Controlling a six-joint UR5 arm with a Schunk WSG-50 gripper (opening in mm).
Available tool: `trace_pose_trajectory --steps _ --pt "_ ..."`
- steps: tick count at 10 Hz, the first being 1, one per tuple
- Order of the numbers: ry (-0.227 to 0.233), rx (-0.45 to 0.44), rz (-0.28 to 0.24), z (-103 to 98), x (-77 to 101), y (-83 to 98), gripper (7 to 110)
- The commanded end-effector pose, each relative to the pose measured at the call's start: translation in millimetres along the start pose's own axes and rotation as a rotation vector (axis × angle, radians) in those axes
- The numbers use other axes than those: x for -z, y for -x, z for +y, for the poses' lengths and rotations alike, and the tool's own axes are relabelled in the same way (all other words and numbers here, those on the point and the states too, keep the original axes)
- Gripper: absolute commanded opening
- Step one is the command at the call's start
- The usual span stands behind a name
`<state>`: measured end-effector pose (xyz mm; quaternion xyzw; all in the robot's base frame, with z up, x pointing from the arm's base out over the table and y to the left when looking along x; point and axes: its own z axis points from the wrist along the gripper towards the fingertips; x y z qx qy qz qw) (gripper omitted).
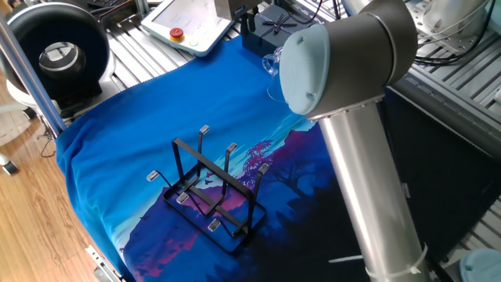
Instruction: Take the cup off the cup rack
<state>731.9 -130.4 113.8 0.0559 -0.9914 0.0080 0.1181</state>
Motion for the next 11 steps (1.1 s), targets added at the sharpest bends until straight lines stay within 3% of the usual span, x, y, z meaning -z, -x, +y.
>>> trace_pose_trajectory --steps 1,2,4,6,7,9,11 --pt "-0.021 0.006 0.006 -13.0 -15.1 10.6 22" --pt "-0.02 0.004 -0.003 -11.7 -22.9 15.7 22" --pt "0.048 0.022 -0.028 5.2 -22.8 21.1 22" --pt "0.082 0.009 -0.084 13.6 -21.4 35.1 22" --pt "0.08 -0.002 -0.088 13.1 -21.4 36.2 22" --pt "0.018 -0.039 -0.12 -3.0 -21.3 44.2 22" --pt "0.041 -0.013 -0.143 3.3 -20.4 49.8 22"
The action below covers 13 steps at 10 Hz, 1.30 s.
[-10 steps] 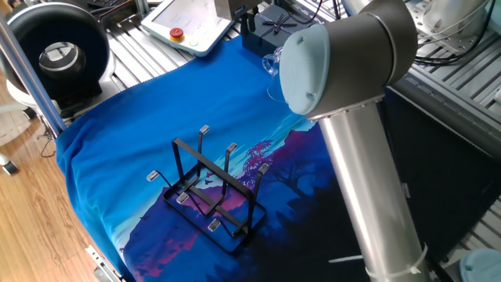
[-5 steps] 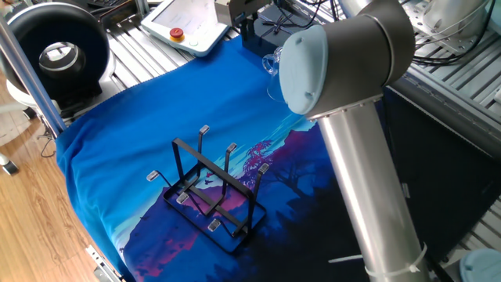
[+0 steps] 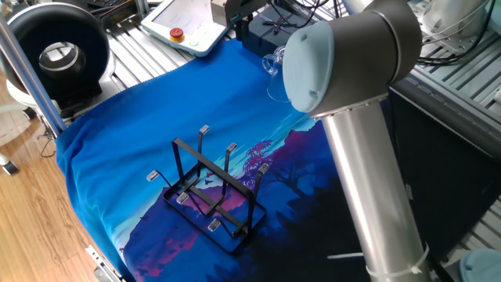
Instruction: Take the cup off the cup rack
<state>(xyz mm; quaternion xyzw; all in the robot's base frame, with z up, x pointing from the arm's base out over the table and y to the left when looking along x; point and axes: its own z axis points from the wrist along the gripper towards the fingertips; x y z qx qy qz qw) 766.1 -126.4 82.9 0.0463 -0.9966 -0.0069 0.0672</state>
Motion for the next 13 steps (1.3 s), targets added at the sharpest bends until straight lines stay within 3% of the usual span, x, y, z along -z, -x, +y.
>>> trace_pose_trajectory --steps 1,2,3,5,7,8,10,11,13 --pt "0.034 0.029 -0.055 7.9 0.8 12.9 22" --pt "0.025 0.048 -0.048 5.7 0.6 11.1 22" --pt "-0.012 0.075 0.019 -11.8 -17.8 -6.9 22" --pt "-0.022 0.083 0.056 -25.3 -29.1 -27.3 22" --pt "0.01 0.078 0.076 -16.2 -38.1 -48.0 22" --pt "0.013 0.068 0.094 -13.2 -34.6 -54.0 44" --pt "0.037 0.069 0.116 -7.2 -33.8 -59.0 44" --pt "0.011 0.059 0.149 -15.0 -37.3 -64.3 44" --pt "0.0 0.07 0.208 -19.1 -45.4 -72.9 44"
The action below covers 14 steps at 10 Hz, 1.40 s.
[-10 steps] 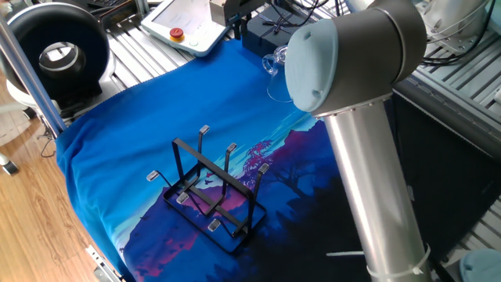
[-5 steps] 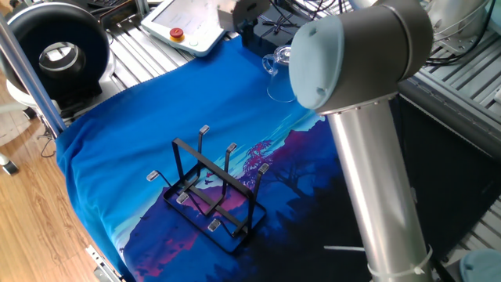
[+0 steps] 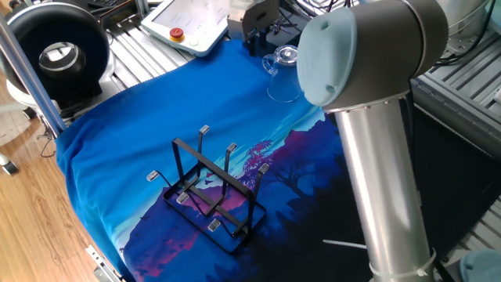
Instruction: Take the cup off the cup rack
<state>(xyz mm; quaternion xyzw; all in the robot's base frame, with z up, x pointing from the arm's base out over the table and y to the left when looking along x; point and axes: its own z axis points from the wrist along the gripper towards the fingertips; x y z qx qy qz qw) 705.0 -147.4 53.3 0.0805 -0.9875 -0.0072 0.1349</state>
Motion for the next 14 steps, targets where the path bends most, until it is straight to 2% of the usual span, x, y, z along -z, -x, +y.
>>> trace_pose_trajectory --steps 1,3,5,6,7,10,14 --pt "-0.004 0.002 0.073 -3.7 -13.6 -11.5 44" --pt "0.002 0.006 0.088 -2.4 -14.9 -13.6 44" --pt "-0.012 -0.008 0.095 -5.4 -14.0 -14.3 44" --pt "-0.01 -0.011 0.102 -4.0 -13.3 -15.0 22" --pt "-0.002 -0.018 0.116 -1.0 -12.7 -16.3 22" --pt "-0.002 -0.035 0.116 3.1 -11.7 -8.7 22" --pt "-0.003 -0.049 0.139 3.6 -8.2 -13.8 22"
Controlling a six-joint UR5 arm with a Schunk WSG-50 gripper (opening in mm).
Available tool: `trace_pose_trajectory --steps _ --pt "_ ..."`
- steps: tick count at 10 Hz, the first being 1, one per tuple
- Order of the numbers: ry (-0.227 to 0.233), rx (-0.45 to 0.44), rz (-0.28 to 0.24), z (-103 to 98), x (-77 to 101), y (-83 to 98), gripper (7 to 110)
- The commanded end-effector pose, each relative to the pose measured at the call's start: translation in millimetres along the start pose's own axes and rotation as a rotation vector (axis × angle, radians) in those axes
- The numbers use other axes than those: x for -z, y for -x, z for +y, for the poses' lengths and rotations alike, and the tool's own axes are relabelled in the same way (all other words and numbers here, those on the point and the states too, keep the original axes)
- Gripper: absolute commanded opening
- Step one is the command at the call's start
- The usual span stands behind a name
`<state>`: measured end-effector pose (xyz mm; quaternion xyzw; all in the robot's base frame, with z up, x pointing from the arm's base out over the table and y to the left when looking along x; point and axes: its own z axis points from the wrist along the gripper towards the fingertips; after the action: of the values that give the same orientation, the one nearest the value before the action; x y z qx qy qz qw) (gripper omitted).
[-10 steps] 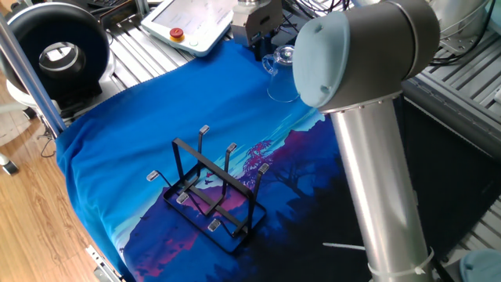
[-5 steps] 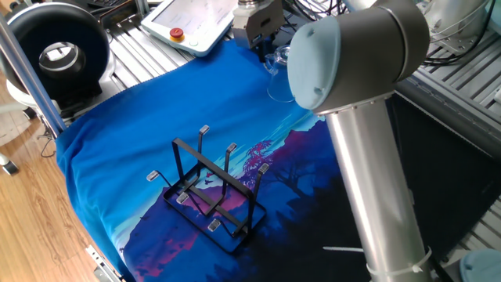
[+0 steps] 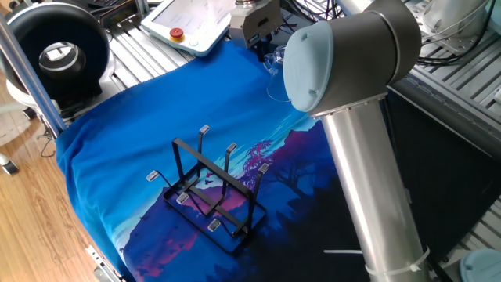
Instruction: Take the cup off the cup rack
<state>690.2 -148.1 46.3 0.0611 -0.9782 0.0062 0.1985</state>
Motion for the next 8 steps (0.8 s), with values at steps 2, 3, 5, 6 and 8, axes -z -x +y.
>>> trace_pose_trajectory --steps 2,3,5,6,8 --pt "-0.003 -0.019 0.035 -0.7 2.6 -8.1 7" --pt "-0.001 -0.02 0.039 -0.2 3.0 -9.2 7" --pt "-0.008 -0.027 0.051 -1.5 3.6 -11.5 7" --pt "-0.007 -0.027 0.051 -0.9 4.3 -11.3 7" --pt "0.0 -0.024 0.055 1.6 9.0 -13.9 7"
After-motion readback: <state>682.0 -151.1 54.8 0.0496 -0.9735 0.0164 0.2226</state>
